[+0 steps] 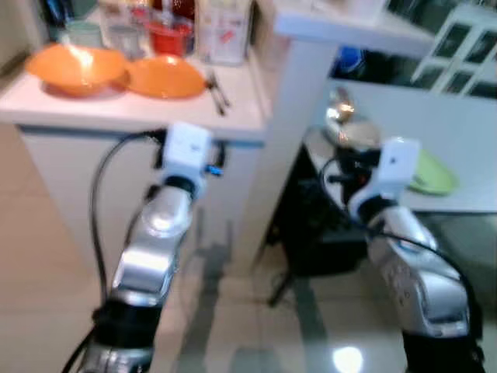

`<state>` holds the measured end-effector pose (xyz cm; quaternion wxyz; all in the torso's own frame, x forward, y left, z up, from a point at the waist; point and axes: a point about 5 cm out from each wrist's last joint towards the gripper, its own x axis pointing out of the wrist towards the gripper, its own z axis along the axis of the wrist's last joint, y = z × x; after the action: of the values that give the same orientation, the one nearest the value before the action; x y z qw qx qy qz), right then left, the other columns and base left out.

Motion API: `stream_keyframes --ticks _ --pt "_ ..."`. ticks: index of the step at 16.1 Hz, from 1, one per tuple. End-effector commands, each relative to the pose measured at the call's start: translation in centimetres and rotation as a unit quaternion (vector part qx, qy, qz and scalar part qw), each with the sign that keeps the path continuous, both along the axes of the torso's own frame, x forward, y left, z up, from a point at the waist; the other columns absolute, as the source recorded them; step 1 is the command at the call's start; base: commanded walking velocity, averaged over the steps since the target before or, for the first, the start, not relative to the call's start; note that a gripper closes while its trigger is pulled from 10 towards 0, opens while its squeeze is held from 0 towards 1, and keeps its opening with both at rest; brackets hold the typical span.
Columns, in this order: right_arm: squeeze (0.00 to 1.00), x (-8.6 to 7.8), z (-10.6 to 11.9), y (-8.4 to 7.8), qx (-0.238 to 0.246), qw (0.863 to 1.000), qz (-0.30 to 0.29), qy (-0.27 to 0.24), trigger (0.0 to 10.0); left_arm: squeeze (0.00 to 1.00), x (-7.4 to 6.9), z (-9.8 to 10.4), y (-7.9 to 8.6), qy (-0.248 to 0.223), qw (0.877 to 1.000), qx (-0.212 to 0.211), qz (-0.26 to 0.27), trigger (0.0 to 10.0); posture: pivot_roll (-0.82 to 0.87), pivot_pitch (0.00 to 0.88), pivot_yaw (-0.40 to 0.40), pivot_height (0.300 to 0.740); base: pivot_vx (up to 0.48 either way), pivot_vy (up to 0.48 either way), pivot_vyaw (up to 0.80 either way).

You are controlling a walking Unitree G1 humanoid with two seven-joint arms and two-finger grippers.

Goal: Setting the table

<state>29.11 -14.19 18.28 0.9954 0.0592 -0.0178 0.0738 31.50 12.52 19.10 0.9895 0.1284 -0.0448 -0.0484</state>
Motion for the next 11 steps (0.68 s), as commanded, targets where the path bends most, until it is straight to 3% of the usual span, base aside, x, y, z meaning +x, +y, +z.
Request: stream_keyframes --ticks 1,4,8,11 --pt "0.0 0.3 0.0 -0.6 -0.004 1.0 -0.009 0.003 10.0 0.0 -0.2 0.4 -0.8 -0.007 1.0 0.001 -0.011 10.0 0.02 0.0 -0.146 0.74 0.0 -0.48 0.0" --pt "0.0 0.1 -1.1 -1.3 -0.008 0.999 -0.039 0.018 10.0 0.0 -0.4 0.8 -1.5 -0.008 0.999 0.0 -0.031 10.0 0.02 0.0 -0.105 0.74 0.0 -0.48 0.0" --pt "0.0 -0.5 -1.7 -5.1 -0.074 0.988 -0.129 0.045 10.0 0.0 0.0 0.5 -3.6 0.0 0.996 -0.009 -0.087 10.0 -0.05 0.0 -0.019 0.74 0.0 -0.48 0.0" --pt "0.0 -0.7 -2.2 -5.3 -0.076 0.985 -0.144 0.063 10.0 0.0 0.3 1.0 -3.6 -0.002 0.995 -0.012 -0.101 10.0 -0.06 0.0 0.041 0.74 0.0 -0.48 0.0"
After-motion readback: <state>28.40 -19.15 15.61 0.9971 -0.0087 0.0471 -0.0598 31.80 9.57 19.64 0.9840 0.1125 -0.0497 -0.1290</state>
